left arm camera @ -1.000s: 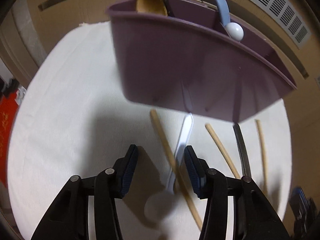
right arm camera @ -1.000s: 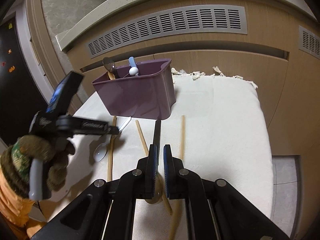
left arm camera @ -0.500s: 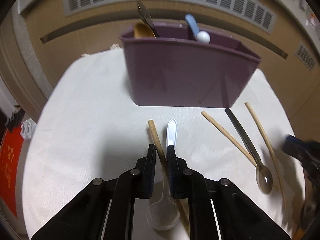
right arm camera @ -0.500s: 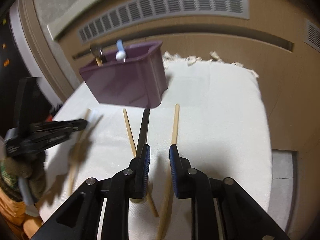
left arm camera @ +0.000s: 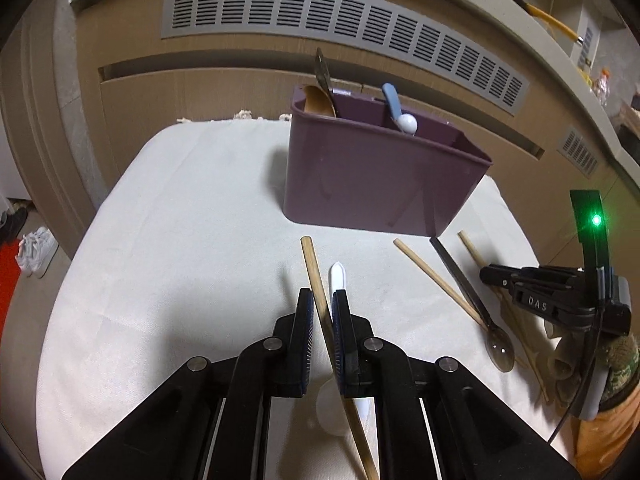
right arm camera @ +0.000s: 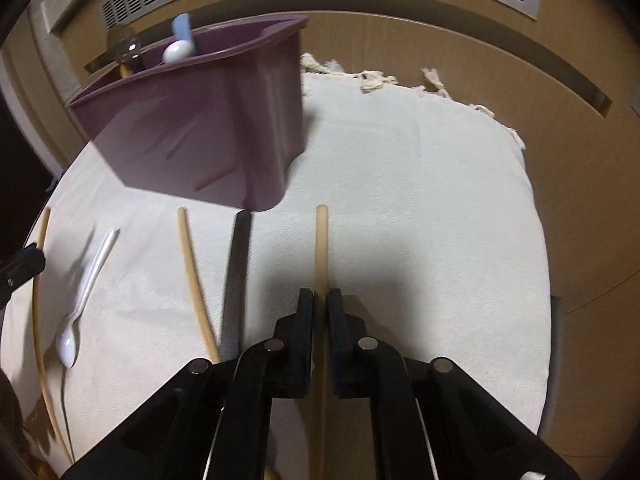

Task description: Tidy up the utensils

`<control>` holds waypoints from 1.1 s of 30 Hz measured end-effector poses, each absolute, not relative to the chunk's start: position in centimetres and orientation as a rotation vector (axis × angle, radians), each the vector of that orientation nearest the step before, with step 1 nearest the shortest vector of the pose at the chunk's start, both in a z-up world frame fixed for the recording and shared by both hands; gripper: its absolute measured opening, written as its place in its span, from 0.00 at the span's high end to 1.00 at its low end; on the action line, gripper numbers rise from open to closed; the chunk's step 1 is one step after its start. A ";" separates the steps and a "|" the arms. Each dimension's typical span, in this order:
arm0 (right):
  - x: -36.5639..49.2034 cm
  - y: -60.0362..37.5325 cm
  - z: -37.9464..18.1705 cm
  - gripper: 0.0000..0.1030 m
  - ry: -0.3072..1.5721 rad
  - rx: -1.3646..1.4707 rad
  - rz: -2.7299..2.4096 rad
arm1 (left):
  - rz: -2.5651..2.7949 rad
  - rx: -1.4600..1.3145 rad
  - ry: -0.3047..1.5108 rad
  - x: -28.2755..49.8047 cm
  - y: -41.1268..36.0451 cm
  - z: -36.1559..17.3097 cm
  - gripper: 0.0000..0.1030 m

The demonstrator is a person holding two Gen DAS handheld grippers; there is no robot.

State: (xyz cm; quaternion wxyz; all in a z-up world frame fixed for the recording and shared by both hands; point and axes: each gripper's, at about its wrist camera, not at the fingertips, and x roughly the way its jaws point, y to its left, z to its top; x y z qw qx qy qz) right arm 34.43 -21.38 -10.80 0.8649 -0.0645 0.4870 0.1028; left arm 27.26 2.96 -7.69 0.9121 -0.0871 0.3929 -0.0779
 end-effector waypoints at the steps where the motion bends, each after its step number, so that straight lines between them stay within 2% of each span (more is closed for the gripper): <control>1: 33.8 -21.3 -10.4 0.93 0.999 -0.147 0.214 | -0.162 -0.176 0.801 27.2 2.7 -7.7 0.90; 10: 26.9 -22.3 -3.0 0.93 0.826 -0.032 0.335 | -0.188 -0.157 0.702 24.3 2.7 -4.4 0.90; 19: 21.5 -21.2 4.5 0.93 0.587 -0.030 0.412 | -0.199 -0.113 0.551 21.6 1.9 1.6 0.91; 24: 21.0 -21.5 5.4 0.93 0.564 -0.019 0.423 | -0.062 -0.222 0.719 24.8 5.9 0.2 0.88; 29: 21.3 -21.6 4.3 0.93 0.597 -0.012 0.429 | 0.078 -0.305 0.969 27.1 10.1 -5.8 0.82; 33: 21.8 -21.1 3.7 0.93 0.615 -0.012 0.432 | 0.061 -0.337 1.084 28.5 10.2 -9.2 0.78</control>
